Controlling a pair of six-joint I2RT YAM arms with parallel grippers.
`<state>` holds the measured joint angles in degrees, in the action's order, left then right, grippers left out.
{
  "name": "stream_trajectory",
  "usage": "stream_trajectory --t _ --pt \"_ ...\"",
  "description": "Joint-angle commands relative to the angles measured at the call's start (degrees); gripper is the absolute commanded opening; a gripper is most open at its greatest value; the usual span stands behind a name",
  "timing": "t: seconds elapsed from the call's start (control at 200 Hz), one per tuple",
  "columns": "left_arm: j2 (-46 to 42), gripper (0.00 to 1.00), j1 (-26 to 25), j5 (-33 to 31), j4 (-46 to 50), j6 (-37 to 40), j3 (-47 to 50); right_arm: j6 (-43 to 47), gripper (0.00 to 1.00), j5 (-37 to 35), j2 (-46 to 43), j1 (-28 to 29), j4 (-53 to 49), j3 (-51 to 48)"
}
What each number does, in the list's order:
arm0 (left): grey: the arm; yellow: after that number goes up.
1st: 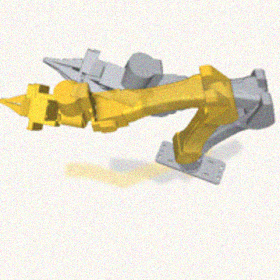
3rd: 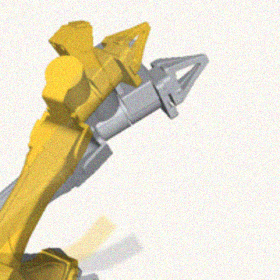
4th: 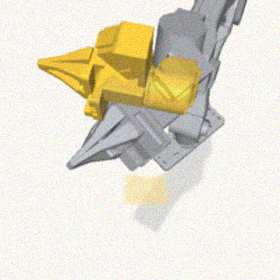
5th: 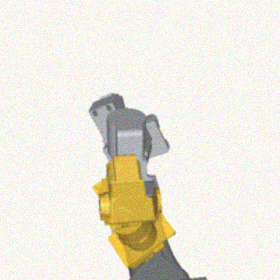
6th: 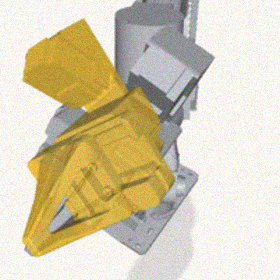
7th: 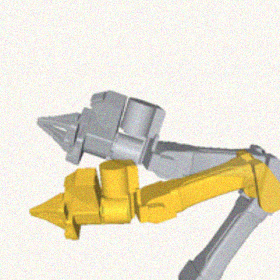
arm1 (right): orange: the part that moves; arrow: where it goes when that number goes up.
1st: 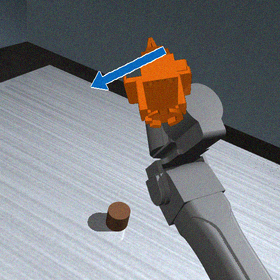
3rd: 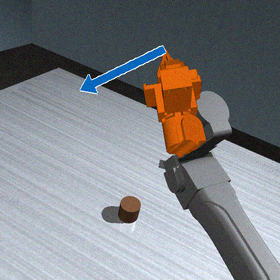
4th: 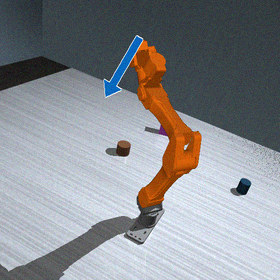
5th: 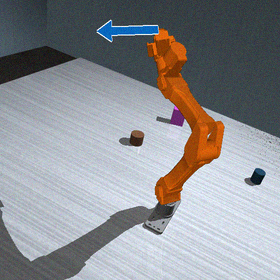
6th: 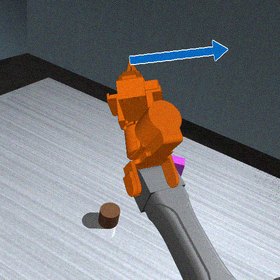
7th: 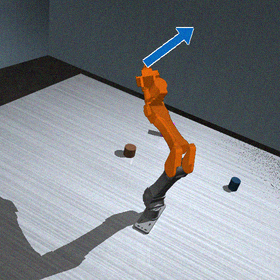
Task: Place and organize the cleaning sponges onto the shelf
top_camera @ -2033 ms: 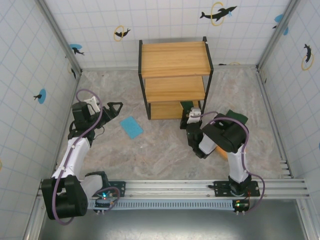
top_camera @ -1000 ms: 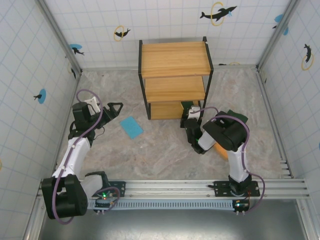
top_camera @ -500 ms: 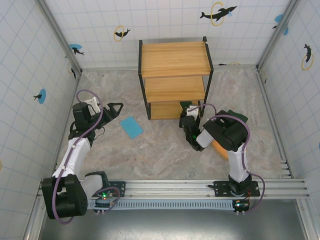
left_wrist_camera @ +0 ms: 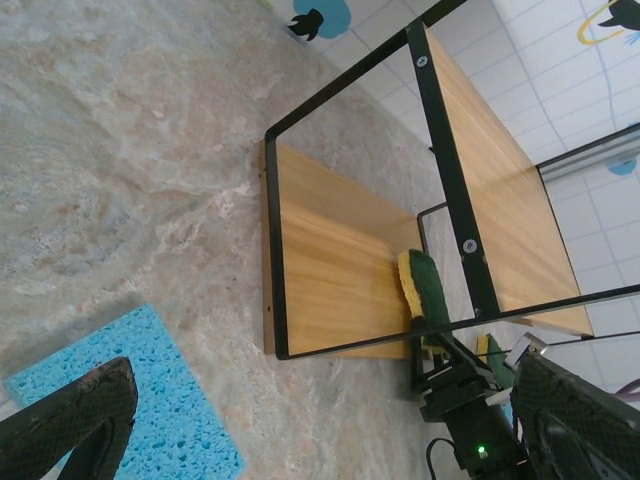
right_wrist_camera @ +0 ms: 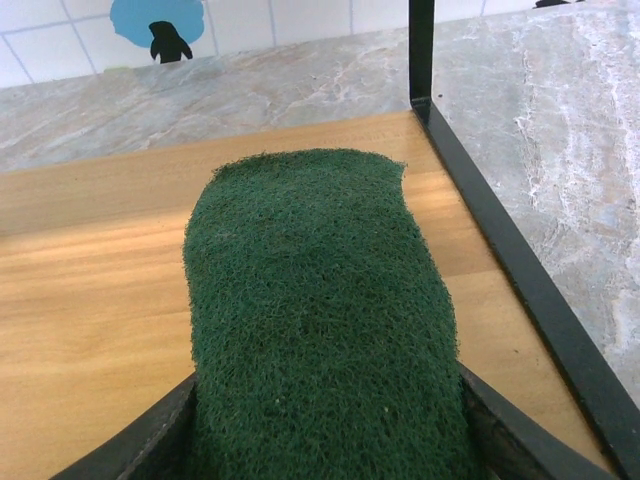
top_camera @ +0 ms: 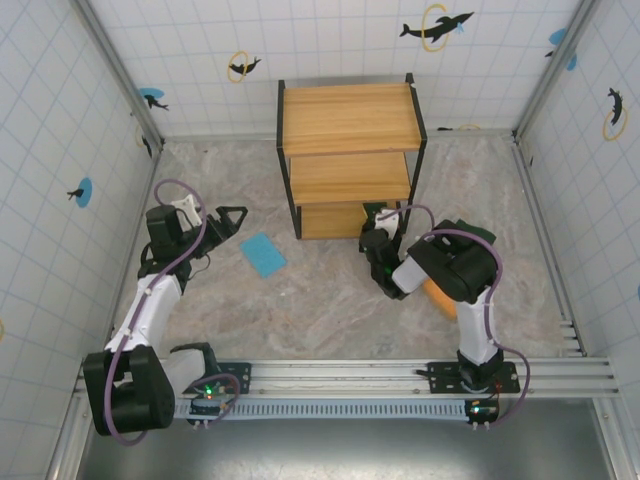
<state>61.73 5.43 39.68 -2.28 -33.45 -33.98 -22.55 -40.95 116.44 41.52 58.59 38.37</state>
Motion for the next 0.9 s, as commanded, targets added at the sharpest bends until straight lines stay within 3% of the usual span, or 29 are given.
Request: stream_trajectory --t 0.0,0.896 --pt "0.4 0.98 0.4 1.0 -1.8 -0.5 0.7 -0.1 0.58 -1.1 -2.1 -0.3 -3.4 4.1" --pt "0.3 0.98 0.4 1.2 -1.5 -0.1 0.8 -1.1 0.65 -0.4 -2.3 -0.8 -10.2 6.4"
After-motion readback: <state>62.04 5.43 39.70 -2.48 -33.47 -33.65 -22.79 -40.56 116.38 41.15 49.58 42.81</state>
